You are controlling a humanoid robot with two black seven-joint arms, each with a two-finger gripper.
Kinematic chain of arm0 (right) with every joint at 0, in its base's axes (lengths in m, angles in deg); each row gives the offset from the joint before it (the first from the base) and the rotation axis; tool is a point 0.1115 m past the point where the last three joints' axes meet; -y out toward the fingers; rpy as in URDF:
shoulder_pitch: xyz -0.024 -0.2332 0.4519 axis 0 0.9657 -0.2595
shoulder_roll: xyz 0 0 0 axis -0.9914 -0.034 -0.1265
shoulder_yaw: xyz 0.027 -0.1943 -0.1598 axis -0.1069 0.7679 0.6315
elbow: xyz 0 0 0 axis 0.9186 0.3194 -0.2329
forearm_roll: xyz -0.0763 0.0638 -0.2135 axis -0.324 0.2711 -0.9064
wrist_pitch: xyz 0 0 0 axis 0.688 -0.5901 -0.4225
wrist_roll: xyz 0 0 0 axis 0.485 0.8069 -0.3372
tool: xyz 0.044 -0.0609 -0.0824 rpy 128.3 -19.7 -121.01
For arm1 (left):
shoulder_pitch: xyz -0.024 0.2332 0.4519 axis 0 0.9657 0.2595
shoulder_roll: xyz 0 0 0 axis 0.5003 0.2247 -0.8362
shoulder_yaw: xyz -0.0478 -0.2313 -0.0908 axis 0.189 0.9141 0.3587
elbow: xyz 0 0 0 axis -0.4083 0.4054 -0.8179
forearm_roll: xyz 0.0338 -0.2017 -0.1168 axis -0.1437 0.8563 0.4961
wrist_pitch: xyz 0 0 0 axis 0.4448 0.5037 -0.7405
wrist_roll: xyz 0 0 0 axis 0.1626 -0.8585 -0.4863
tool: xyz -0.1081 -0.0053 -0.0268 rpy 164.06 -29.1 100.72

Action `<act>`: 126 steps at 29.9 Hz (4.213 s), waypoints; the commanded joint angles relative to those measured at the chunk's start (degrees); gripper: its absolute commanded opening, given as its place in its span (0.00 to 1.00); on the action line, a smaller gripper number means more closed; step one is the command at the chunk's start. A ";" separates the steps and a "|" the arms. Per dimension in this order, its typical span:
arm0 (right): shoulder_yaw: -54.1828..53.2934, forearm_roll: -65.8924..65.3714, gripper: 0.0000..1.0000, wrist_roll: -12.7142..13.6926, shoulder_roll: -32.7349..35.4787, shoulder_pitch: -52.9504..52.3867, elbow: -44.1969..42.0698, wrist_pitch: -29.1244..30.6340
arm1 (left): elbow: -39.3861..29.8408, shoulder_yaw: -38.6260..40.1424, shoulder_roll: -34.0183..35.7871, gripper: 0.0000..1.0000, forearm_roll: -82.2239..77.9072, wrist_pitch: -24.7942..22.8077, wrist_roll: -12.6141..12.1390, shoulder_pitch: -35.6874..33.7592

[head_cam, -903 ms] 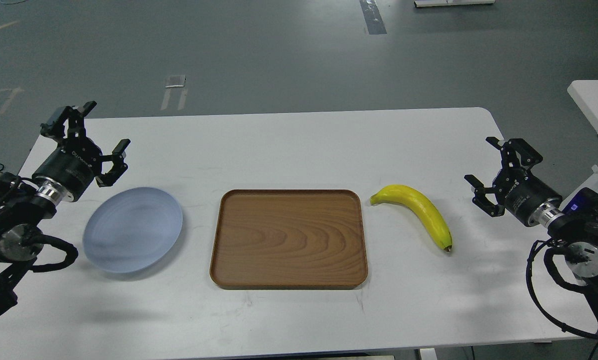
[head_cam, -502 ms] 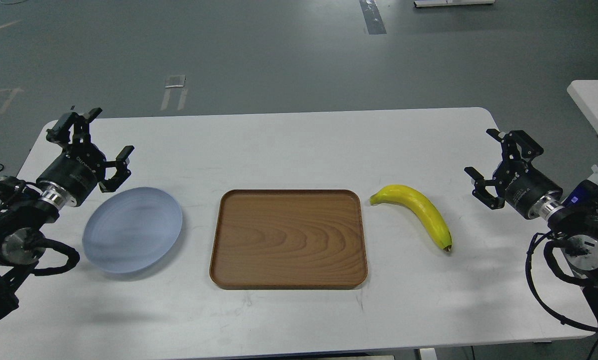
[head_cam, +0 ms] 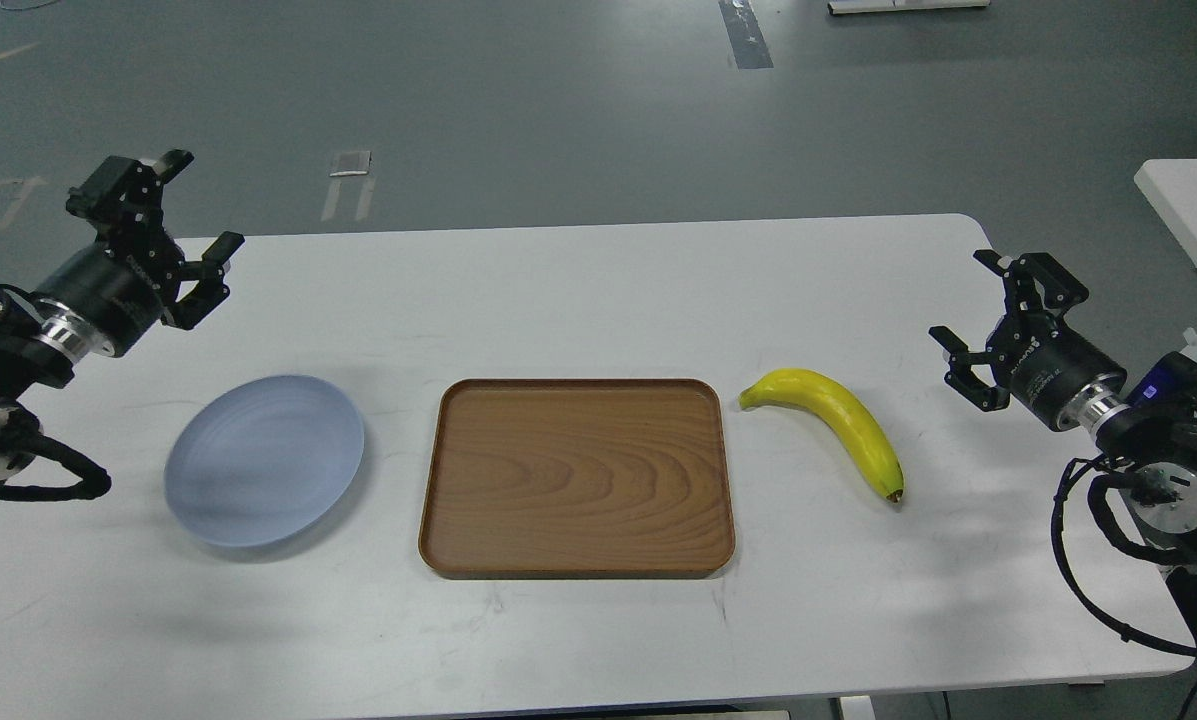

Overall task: Place banana on plate with both arms
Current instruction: 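Raise the left gripper and move it toward the light blue plate, then lower the left gripper to the plate rim and grasp it, then lift the plate with the left gripper and carry it onto the wooden tray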

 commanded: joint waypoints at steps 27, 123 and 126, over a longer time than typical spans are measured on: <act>0.08 -0.03 1.00 0.00 -0.35 -1.90 -0.56 0.00 | -7.04 -14.46 13.39 0.98 -65.50 8.32 0.01 -0.72; 0.26 -0.03 1.00 0.00 1.32 -1.55 -0.65 0.00 | 11.86 -34.60 -32.05 0.00 -58.82 6.65 -0.48 -21.11; 0.26 -0.03 1.00 0.00 1.32 -1.46 -0.65 0.00 | 11.86 -35.38 -31.97 0.00 -58.82 6.65 -0.40 -20.84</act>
